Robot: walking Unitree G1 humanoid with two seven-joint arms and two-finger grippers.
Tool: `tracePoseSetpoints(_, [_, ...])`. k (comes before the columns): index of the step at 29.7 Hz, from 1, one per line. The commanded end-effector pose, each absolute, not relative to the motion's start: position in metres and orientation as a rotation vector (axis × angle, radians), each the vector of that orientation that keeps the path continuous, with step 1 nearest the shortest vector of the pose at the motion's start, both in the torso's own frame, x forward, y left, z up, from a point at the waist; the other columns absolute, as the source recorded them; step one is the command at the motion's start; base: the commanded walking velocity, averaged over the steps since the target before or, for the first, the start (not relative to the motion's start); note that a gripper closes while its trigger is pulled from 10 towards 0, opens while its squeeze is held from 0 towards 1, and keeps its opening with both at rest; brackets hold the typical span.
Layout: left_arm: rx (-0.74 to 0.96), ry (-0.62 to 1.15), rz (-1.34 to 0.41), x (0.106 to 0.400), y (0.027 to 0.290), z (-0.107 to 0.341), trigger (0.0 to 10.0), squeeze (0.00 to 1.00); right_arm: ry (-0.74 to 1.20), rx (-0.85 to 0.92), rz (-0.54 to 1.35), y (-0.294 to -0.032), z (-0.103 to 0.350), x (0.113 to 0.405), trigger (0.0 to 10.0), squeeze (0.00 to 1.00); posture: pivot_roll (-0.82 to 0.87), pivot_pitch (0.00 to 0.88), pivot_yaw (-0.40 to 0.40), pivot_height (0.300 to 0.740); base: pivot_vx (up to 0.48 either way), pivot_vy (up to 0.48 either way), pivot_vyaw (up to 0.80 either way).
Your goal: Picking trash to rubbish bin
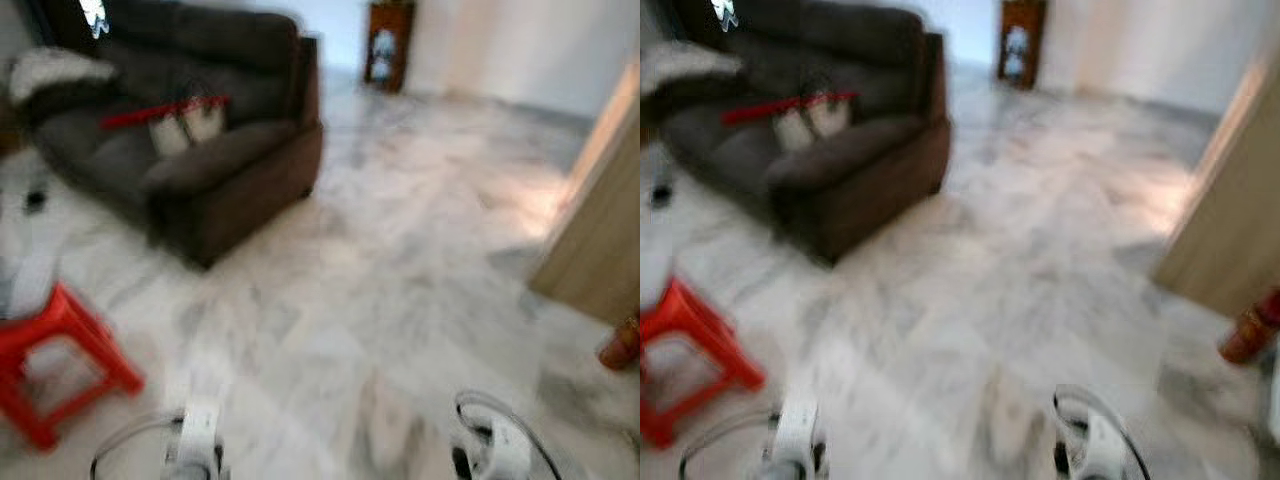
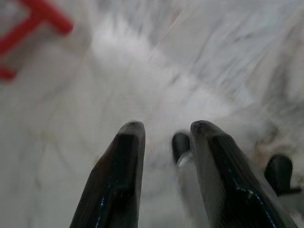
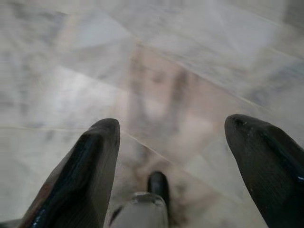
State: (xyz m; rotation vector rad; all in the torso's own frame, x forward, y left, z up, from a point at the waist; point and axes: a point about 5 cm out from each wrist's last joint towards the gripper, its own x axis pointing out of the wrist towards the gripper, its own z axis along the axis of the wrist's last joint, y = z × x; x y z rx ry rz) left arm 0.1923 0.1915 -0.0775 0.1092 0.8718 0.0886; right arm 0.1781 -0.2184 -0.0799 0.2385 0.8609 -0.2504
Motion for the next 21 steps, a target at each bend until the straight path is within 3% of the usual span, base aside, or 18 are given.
tracePoseSetpoints(1, [0.104, 0.863, 0.079, 0.1970, 0.1868, -0.0758, 10.0, 0.00, 0.867, 0.238, -0.270, -0.2236, -0.0807, 0.1739, 10.0, 0.00, -0.13, 0.000, -0.033, 0.740, 0.000, 0.000, 0.80])
tracePoseSetpoints(21, [0.079, 0.864, 0.075, 0.1975, 0.1771, -0.0767, 10.0, 0.00, 0.864, 0.238, -0.275, -0.2243, -0.0800, 0.1753, 10.0, 0.00, -0.12, 0.000, -0.040, 0.740, 0.000, 0.000, 0.80])
